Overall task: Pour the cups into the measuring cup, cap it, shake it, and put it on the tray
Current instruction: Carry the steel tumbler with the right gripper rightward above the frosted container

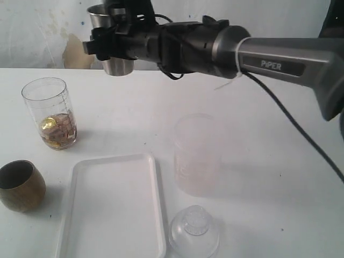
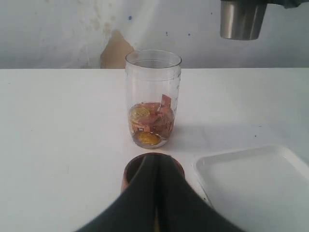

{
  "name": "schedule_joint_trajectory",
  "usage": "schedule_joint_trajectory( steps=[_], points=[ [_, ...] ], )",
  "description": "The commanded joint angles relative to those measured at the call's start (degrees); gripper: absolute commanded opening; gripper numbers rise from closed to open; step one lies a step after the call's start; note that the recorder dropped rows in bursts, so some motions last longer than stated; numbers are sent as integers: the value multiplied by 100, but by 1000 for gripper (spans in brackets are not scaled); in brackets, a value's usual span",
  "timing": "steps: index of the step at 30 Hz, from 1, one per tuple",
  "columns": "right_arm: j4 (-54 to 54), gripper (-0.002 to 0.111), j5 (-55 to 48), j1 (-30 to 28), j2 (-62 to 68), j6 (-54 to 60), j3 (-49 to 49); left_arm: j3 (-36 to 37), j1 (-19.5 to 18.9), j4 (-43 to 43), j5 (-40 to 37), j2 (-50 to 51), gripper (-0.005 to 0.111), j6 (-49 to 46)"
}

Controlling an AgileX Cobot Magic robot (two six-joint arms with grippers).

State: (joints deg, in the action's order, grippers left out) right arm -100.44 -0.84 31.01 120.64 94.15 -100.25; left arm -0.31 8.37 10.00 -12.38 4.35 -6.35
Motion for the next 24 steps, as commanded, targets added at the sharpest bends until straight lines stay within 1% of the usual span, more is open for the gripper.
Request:
schedule_joint_trajectory(
  steps=[1,9,13,15,19,24],
  points=[
    [49,0,-564,-490,-472,-57,446,31,31,-21,62,-30,0,-7],
    [49,0,-2100,-1385,-936,-57,1220,31,31,-21,62,-30,0,-7],
    [288,0,-3378,-1901,-968,-35,1457,31,31,-21,62,-30,0,-7],
    [475,0,-3842,-2185,-968,-35,1573,31,31,-21,62,-30,0,-7],
    [548,0,-4135,-2588,-968,55,1855,31,31,-21,62,-30,0,-7],
    [482,0,-4096,-2730,-968,1003,2235,31,31,-21,62,-30,0,-7]
  ],
)
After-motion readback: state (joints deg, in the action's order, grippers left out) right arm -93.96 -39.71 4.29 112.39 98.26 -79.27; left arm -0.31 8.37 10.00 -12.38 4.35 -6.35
